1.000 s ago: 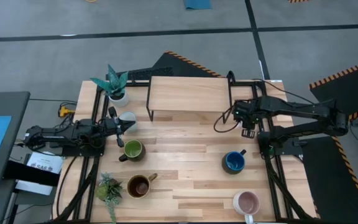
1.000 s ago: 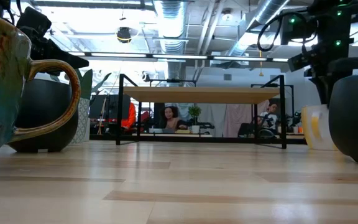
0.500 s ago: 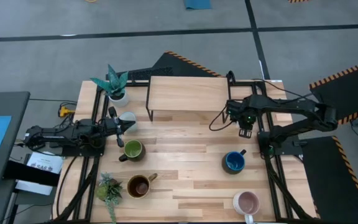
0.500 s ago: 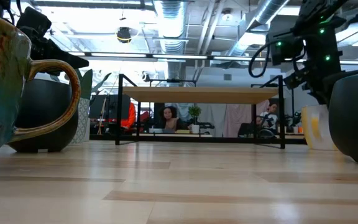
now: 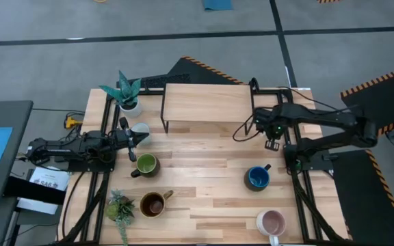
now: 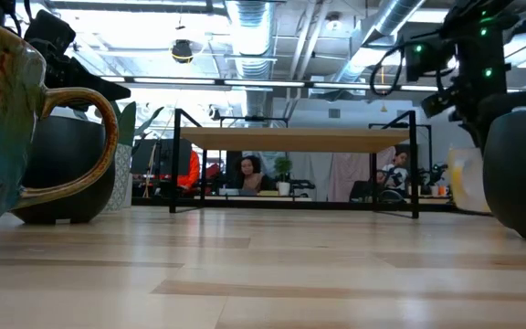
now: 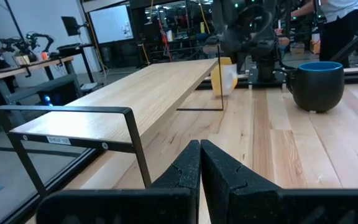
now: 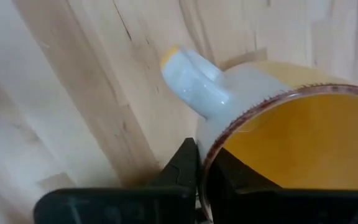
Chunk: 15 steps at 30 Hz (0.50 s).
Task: Place coffee mugs
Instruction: Put the yellow mug on the shelf
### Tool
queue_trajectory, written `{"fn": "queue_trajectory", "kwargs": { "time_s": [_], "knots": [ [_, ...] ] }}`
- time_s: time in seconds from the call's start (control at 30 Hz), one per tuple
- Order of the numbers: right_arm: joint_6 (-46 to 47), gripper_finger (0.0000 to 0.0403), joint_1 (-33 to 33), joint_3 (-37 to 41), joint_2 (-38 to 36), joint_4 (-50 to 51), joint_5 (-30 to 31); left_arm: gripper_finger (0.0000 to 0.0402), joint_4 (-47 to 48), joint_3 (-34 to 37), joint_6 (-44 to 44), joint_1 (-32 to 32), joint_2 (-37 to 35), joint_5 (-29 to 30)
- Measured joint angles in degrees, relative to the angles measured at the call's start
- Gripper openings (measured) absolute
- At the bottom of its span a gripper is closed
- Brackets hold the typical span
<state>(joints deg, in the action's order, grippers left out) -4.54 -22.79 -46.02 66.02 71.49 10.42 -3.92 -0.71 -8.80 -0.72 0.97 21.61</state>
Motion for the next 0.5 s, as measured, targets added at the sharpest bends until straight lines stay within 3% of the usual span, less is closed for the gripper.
{"fn": "queue_trajectory", "kwargs": {
  "time_s": [0.17,0.5],
  "knots": [
    [2.1,0.0034,0.0,-5.5,-1.7,8.8,3.2,0.0,0.0,0.0,0.0,0.0,0.0,0.0],
    [1.2,0.0034,-0.5,-29.4,-1.3,12.6,21.2,0.0,0.0,0.0,0.0,0.0,0.0,0.0]
  ]
}}
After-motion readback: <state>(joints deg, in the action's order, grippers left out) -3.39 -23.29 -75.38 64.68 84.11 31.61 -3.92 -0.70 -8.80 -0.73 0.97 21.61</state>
